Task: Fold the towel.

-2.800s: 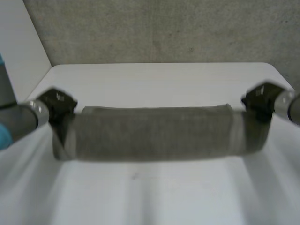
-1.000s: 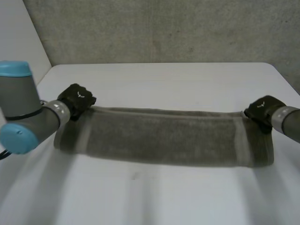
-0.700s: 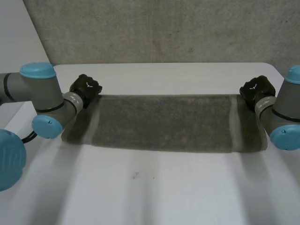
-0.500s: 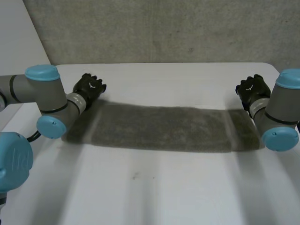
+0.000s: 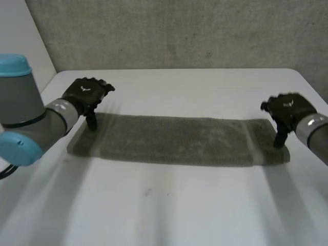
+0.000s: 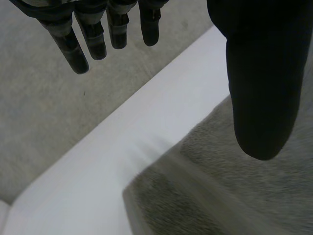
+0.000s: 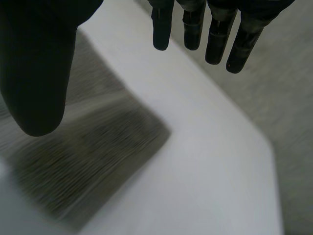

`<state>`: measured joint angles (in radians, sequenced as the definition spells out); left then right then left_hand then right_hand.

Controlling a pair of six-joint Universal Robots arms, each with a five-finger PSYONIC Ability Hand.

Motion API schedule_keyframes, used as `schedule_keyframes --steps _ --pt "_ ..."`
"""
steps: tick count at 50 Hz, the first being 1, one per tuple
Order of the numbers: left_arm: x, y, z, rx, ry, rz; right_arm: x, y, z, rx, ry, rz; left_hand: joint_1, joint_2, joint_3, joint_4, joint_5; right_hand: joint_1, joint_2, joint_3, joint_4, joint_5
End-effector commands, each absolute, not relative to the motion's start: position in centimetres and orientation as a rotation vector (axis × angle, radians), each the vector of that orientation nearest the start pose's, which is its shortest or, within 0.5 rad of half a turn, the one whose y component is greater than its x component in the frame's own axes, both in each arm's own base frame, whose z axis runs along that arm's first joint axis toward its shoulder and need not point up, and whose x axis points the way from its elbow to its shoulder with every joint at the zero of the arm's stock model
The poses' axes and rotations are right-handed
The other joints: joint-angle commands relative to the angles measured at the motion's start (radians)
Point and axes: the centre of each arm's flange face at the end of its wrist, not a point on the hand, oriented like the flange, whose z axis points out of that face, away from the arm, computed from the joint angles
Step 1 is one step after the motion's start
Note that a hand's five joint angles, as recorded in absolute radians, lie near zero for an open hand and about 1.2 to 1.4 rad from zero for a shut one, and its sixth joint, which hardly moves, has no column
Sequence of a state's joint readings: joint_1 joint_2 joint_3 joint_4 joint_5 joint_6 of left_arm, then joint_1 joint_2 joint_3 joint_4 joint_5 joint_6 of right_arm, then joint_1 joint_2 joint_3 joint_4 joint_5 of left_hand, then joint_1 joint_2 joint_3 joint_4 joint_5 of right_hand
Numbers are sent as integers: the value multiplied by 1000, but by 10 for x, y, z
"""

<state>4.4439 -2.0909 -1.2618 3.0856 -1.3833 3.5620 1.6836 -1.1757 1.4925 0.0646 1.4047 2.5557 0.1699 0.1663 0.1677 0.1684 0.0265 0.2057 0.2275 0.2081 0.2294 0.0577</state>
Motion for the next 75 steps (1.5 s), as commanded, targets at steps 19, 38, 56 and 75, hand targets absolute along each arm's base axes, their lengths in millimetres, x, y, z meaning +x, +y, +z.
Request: schedule_keyframes --steps 19,38,56,75 --pt "-227 -313 199 817 2465 -2082 158 -339 125 -1041 2513 -1697 14 18 16 16 -17 689 667 686 665 662" --pt "-225 -304 204 818 2457 -2092 34 -389 157 -1059 2889 -1958 14 18 16 16 -17 1191 1169 1188 1167 1164" --pt "-226 -303 204 822 2448 -2100 253 -337 244 -1131 1985 -2178 11 15 14 13 -20 1191 1169 1188 1167 1164" --pt "-226 -301 198 825 2468 -2079 383 -226 141 -1489 1749 -1695 11 15 14 13 -20 378 356 376 355 352"
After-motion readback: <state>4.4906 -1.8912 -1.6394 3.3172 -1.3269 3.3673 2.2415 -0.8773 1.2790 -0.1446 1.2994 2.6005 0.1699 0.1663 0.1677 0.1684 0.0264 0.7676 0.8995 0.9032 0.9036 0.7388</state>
